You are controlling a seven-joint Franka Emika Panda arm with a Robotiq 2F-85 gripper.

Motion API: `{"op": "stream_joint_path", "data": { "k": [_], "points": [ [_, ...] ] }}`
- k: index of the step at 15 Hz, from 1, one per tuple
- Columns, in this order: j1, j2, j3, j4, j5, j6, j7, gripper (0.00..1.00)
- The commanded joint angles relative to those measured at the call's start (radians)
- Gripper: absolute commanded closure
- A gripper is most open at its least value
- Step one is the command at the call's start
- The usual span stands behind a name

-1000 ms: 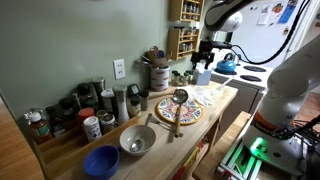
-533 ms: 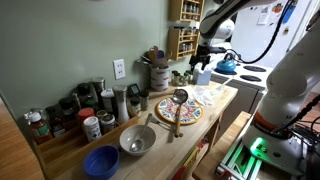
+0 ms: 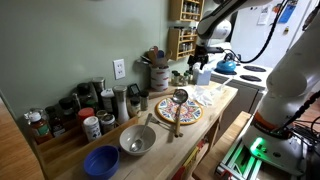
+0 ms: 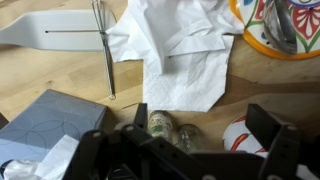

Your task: Pick up the container with a green lid and put it on the third rack from the bottom

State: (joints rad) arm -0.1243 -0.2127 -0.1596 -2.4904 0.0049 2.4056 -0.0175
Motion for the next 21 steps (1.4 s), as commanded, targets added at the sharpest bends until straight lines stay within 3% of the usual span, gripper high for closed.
{"op": "stream_joint_path", "data": {
  "k": [1,7,14,17,18,20,21],
  "points": [
    [-0.015,0.162,0.007,0.109,-0.024,0.061,0.025,0.0],
    [-0.021,0.333,-0.003,0.242,-0.018,0.121,0.003,0.0],
    [-0.051,0.457,0.004,0.344,0.034,0.112,-0.043,0.0],
    [-0.061,0.482,0.011,0.374,0.055,0.101,-0.055,0.2],
    [-0.062,0.49,0.012,0.382,0.057,0.102,-0.056,0.22],
    [-0.064,0.502,0.017,0.398,0.066,0.096,-0.06,0.43],
    [-0.065,0.508,0.019,0.404,0.067,0.092,-0.059,0.46]
  ]
}}
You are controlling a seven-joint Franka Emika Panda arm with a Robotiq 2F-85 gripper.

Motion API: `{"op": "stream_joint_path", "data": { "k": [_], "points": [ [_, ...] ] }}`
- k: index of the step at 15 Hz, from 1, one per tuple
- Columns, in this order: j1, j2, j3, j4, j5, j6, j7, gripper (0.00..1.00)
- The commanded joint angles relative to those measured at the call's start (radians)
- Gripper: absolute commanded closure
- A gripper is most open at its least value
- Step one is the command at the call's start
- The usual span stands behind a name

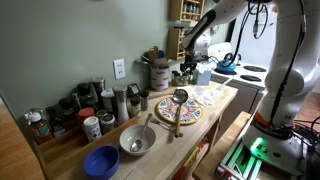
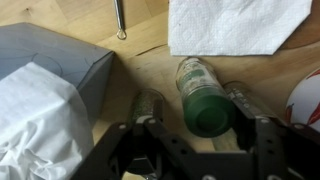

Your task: Pick up the container with a green lid and put it on the third rack from the bottom

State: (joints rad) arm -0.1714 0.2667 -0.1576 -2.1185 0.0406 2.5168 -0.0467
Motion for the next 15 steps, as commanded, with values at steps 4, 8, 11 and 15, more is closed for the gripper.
{"op": "stream_joint_path", "data": {
  "k": [4,8,11,15],
  "points": [
    [-0.018,0.038,0.024,0.053,0.044,-0.059,-0.032,0.62],
    [-0.012,-0.024,0.004,0.04,0.015,-0.102,-0.005,0.8],
    [-0.018,-0.129,-0.01,0.014,0.014,-0.128,-0.013,0.8],
    [-0.023,-0.271,-0.026,0.025,0.001,-0.278,-0.016,0.8]
  ]
}}
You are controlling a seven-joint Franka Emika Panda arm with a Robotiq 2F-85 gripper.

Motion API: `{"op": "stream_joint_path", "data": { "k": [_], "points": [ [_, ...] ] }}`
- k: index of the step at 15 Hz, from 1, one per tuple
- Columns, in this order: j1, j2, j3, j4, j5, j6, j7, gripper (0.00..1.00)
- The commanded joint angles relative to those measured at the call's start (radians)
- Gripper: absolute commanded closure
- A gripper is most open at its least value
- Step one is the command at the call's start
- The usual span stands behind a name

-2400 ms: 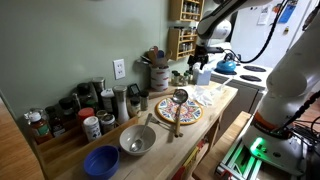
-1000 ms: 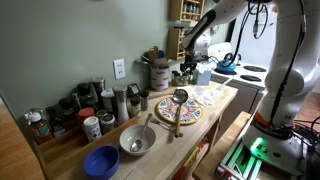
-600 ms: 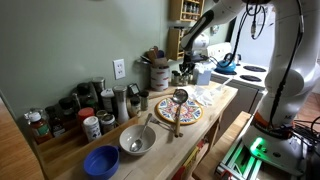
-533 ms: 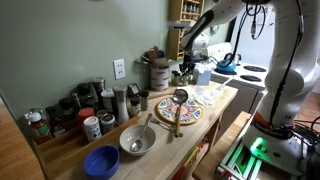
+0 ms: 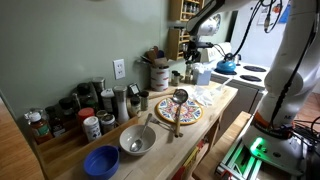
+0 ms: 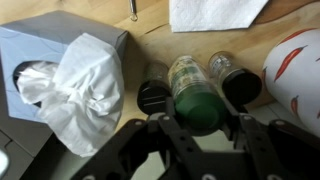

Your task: Pick up the container with a green lid and put it on the third rack from the bottom

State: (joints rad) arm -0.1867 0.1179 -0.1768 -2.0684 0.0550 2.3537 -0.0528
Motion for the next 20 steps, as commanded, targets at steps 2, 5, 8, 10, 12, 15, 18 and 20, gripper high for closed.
{"op": "stream_joint_path", "data": {
  "k": [2,5,8,10,12,15,18,20],
  "points": [
    [-0.009,-0.188,-0.013,-0.009,-0.002,-0.203,-0.034,0.8],
    [-0.01,-0.275,-0.027,0.018,0.005,-0.304,-0.07,0.8],
    [-0.011,-0.334,-0.045,0.064,0.011,-0.344,-0.098,0.8],
    [-0.011,-0.363,-0.057,0.093,0.012,-0.334,-0.113,0.8],
    [-0.013,-0.39,-0.072,0.12,0.02,-0.3,-0.124,0.8],
    [-0.011,-0.413,-0.097,0.159,0.05,-0.222,-0.125,0.8],
    [-0.005,-0.412,-0.122,0.192,0.115,-0.084,-0.107,0.8],
    [0.001,-0.406,-0.133,0.205,0.155,-0.012,-0.112,0.8]
  ]
}}
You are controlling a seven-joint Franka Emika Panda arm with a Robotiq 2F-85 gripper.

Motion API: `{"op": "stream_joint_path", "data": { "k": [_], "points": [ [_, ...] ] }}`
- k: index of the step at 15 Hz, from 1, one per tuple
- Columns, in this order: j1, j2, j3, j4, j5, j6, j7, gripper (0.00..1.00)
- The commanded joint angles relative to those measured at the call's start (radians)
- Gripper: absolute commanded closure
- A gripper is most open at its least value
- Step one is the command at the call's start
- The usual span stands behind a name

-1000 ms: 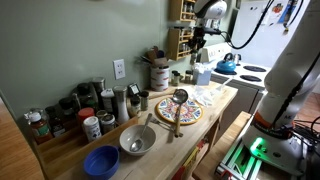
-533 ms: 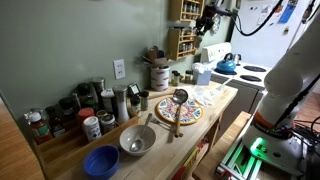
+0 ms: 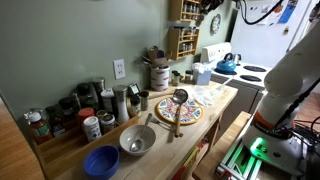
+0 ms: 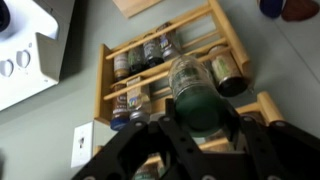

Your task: Pick up the container with a green lid and put it on the third rack from the bottom

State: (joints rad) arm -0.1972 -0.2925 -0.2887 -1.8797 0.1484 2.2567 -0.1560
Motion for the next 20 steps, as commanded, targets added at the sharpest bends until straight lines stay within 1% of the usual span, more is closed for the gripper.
{"op": "stream_joint_path", "data": {
  "k": [1,2,3,5,9,10,15,20],
  "points": [
    [0.019,0.001,-0.027,0.014,0.091,0.127,-0.021,0.8],
    [0.031,-0.004,-0.035,0.009,0.135,0.169,-0.032,0.8],
    [0.008,0.003,-0.016,0.014,0.071,0.114,-0.003,0.55],
    [0.014,0.003,-0.021,0.015,0.101,0.151,-0.009,0.55],
    [0.018,0.003,-0.023,0.015,0.108,0.152,-0.009,0.55],
    [0.018,0.003,-0.023,0.015,0.108,0.152,-0.009,0.8],
    [0.026,0.047,-0.041,0.125,0.134,0.161,-0.032,0.8],
    [0.052,0.098,-0.062,0.216,0.222,0.14,-0.1,0.8]
  ]
}}
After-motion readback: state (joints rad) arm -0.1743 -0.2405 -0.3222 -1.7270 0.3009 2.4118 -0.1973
